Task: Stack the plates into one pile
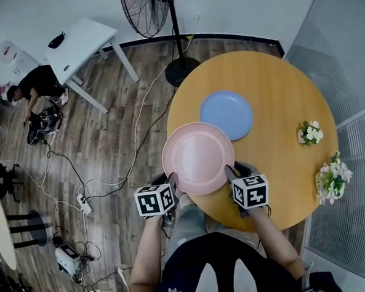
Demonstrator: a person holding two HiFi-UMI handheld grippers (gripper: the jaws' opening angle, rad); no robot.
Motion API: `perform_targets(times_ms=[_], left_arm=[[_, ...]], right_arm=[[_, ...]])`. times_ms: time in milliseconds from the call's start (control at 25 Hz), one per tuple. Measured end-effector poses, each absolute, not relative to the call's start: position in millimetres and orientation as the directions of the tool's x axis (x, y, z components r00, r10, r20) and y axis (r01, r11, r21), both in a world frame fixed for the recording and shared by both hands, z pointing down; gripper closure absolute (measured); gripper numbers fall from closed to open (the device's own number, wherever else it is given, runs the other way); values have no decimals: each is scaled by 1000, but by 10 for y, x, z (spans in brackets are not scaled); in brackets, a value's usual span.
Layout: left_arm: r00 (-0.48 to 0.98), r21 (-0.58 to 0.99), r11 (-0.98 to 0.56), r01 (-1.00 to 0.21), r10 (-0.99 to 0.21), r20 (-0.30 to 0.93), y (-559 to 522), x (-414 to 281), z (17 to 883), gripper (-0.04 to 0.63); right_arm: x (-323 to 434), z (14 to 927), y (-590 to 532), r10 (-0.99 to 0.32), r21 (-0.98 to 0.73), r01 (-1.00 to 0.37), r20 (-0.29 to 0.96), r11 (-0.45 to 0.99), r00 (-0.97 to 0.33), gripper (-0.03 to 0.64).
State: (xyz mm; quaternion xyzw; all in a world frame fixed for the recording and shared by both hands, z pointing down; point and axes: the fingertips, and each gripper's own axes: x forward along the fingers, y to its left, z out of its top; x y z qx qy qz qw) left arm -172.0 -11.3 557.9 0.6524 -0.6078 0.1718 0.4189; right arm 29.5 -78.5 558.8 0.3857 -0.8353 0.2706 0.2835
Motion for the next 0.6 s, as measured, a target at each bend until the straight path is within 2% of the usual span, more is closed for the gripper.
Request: perform_targets(times_ms=[600], left_arm=[[276, 314, -16, -949, -520, 808, -307, -1731, 6148, 506]], right_arm=[[334, 6301, -727, -442, -200, -872, 798, 447, -410, 494]])
